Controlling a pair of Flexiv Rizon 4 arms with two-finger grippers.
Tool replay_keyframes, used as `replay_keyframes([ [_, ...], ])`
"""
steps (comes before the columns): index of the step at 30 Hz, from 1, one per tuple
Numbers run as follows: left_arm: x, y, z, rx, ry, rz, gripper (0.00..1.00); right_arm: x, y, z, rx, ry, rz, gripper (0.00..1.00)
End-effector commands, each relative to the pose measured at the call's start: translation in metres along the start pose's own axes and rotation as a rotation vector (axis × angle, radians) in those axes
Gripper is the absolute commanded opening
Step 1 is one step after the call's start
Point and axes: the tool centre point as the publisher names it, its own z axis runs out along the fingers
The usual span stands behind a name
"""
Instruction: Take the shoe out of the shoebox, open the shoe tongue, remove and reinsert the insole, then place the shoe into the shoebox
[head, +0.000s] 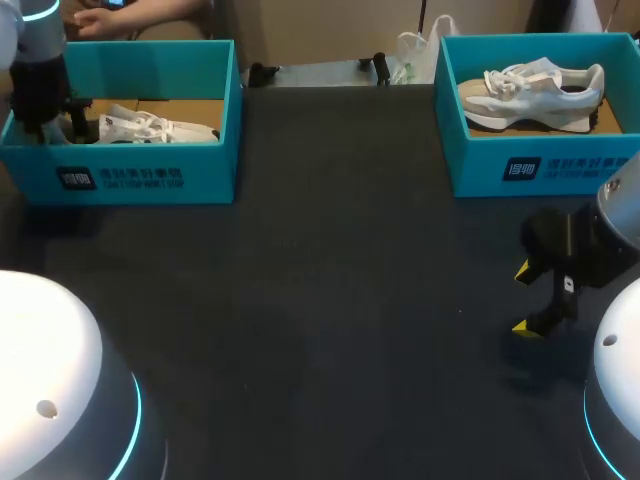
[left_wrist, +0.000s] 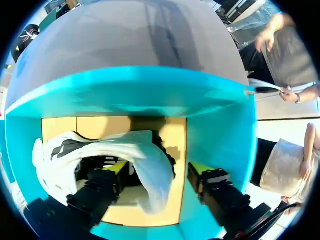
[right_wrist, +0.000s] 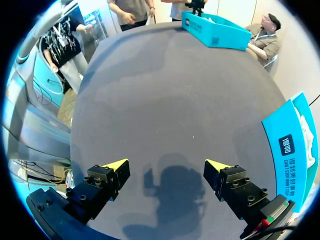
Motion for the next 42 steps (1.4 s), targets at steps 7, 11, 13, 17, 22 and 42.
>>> replay_keyframes([
  [7,-0.005,-0.019,-0.067,-0.066,-0.003,0.010,1.00,0.001,0.000,0.000,0.002,-0.003,0.001,1.00],
  [11,-0.002,-0.031,-0.095,-0.055,-0.018,-0.017,1.00,0.001,0.000,0.000,0.002,-0.003,0.001,1.00],
  [13,0.001,-0.039,-0.106,-0.056,-0.019,-0.020,1.00,0.001,0.000,0.000,0.002,-0.003,0.001,1.00],
  [17,0.007,-0.058,-0.126,-0.038,-0.018,-0.026,1.00,0.001,0.000,0.000,0.002,-0.003,0.001,1.00],
  [22,0.012,-0.079,-0.152,-0.055,-0.030,-0.011,1.00,0.001,0.000,0.000,0.002,-0.003,0.001,1.00],
  [42,0.013,-0.096,-0.167,-0.050,-0.038,0.000,1.00,-0.053,0.017,-0.013,0.034,-0.046,0.155,1.00],
])
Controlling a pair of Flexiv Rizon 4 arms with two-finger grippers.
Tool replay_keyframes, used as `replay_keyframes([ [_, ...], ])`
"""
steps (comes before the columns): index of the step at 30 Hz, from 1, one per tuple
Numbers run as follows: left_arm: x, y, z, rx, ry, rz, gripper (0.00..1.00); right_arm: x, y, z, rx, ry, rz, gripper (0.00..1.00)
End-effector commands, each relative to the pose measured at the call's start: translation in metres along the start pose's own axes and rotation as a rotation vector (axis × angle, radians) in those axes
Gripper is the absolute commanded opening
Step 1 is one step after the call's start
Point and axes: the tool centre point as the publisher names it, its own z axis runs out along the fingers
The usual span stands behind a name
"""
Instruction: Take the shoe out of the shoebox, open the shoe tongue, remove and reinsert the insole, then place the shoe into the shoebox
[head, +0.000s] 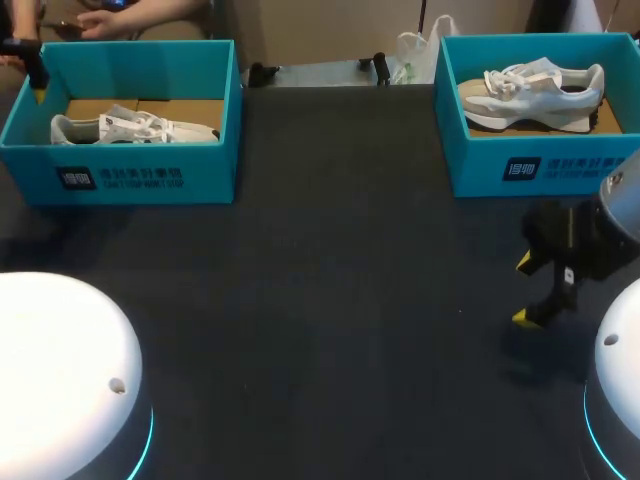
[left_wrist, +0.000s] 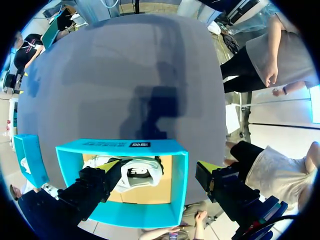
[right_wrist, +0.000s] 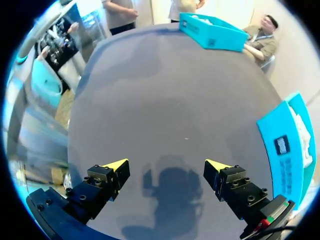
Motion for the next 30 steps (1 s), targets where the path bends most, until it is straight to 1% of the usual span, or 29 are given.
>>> replay_keyframes([
  [1,0.000,-0.001,0.000,-0.002,0.001,0.000,1.00,-0.042,0.018,-0.006,0.051,-0.011,0.131,1.00],
  [4,0.000,-0.001,0.000,-0.002,0.001,0.000,1.00,-0.066,0.030,-0.023,0.045,-0.046,0.222,1.00],
  [6,0.000,-0.001,0.000,-0.002,0.001,0.000,1.00,-0.079,0.038,-0.039,0.087,-0.085,0.252,1.00],
  [8,0.000,-0.001,0.000,-0.002,0.001,0.000,1.00,-0.088,0.045,-0.054,0.093,-0.102,0.260,1.00],
  [10,0.000,-0.001,0.000,-0.002,0.001,0.000,1.00,-0.098,0.047,-0.064,0.147,-0.102,0.278,1.00],
  [11,0.000,-0.001,0.000,-0.002,0.001,0.000,1.00,-0.103,0.046,-0.069,0.144,-0.098,0.308,1.00],
  [13,0.000,-0.001,0.000,-0.002,0.001,0.000,1.00,-0.115,0.044,-0.078,0.083,-0.088,0.317,1.00],
  [26,0.000,-0.001,0.000,-0.002,0.001,0.000,1.00,-0.115,0.044,-0.078,0.083,-0.088,0.317,1.00],
  [27,0.000,-0.001,0.000,-0.002,0.001,0.000,1.00,-0.126,0.042,-0.079,0.081,-0.123,0.371,1.00],
  [28,0.000,-0.001,0.000,-0.002,0.001,0.000,1.00,-0.138,0.042,-0.081,0.076,-0.134,0.415,1.00],
  [30,0.000,-0.001,0.000,-0.002,0.001,0.000,1.00,-0.163,0.043,-0.090,0.065,-0.187,0.497,1.00],
])
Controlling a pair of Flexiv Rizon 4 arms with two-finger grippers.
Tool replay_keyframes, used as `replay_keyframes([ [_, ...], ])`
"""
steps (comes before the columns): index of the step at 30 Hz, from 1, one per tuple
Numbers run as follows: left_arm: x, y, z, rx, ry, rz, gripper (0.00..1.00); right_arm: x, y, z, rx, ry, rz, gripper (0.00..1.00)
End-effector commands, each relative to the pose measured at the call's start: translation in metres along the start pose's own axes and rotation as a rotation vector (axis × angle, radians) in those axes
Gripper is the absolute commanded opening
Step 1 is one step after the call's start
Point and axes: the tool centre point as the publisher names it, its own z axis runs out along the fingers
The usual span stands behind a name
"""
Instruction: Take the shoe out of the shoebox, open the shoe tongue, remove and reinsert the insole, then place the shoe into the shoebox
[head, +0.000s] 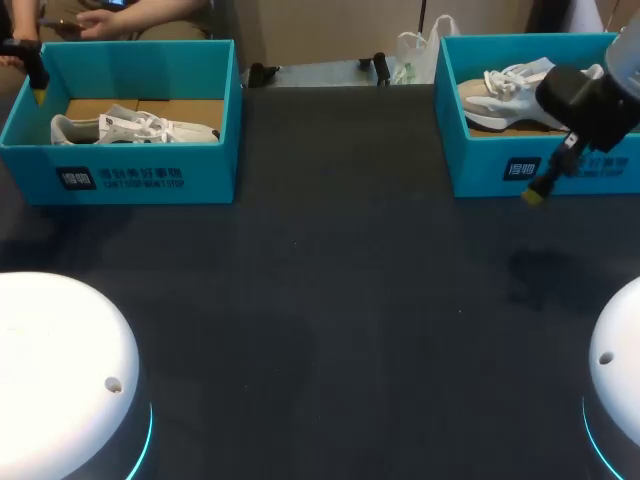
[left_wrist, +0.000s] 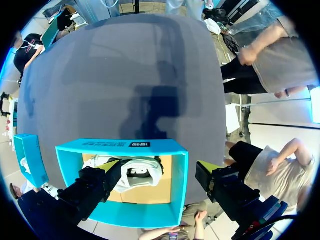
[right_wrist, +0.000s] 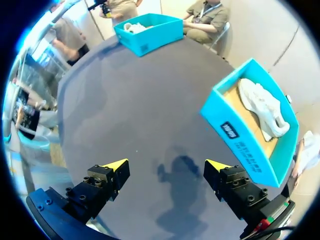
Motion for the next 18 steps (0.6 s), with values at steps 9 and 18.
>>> replay_keyframes([
  [9,0.000,-0.001,0.000,-0.002,0.001,0.000,1.00,-0.108,0.054,-0.033,0.041,-0.199,0.402,1.00],
  [18,0.000,-0.001,0.000,-0.002,0.001,0.000,1.00,-0.108,0.054,-0.033,0.041,-0.199,0.402,1.00],
])
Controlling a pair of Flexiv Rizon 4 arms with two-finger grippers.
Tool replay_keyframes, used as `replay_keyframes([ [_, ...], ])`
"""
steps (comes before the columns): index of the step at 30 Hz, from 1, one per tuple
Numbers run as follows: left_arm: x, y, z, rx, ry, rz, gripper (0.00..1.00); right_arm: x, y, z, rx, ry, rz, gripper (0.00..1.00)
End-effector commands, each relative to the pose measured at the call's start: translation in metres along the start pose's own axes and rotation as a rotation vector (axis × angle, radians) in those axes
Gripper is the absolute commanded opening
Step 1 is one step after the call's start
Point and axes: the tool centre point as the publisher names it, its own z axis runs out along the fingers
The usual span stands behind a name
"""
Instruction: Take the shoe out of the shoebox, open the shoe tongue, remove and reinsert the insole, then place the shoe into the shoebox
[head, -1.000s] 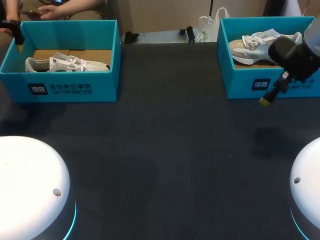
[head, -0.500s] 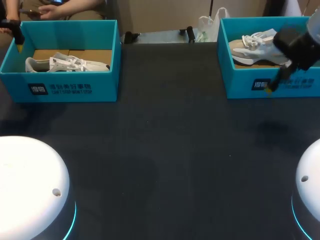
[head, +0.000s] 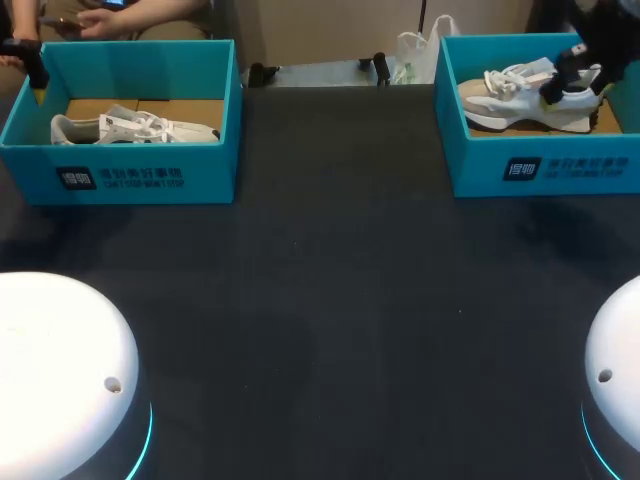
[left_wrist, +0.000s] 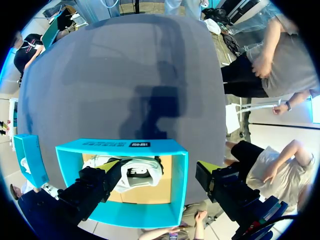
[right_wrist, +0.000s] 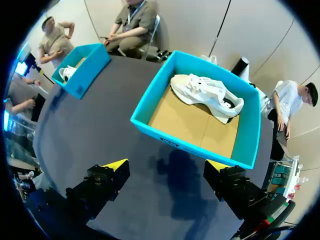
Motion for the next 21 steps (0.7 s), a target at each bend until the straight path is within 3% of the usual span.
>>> replay_keyframes([
  [1,0.000,-0.001,0.000,-0.002,0.001,0.000,1.00,0.002,0.002,-0.001,0.014,-0.007,0.002,1.00],
  [3,0.000,-0.001,0.000,-0.002,0.001,0.000,1.00,0.002,0.002,-0.001,0.014,-0.007,0.002,1.00],
  [10,0.000,-0.001,0.000,-0.002,0.001,0.000,1.00,-0.047,0.064,0.005,-0.003,-0.127,0.068,1.00],
  [14,0.000,-0.001,0.000,-0.002,0.001,0.000,1.00,-0.080,0.092,0.022,0.073,-0.148,0.187,1.00],
  [15,0.000,-0.001,0.000,-0.002,0.001,0.000,1.00,-0.087,0.095,0.027,0.083,-0.109,0.233,1.00],
  [21,0.000,-0.001,0.000,-0.002,0.001,0.000,1.00,-0.087,0.095,0.027,0.083,-0.109,0.233,1.00],
])
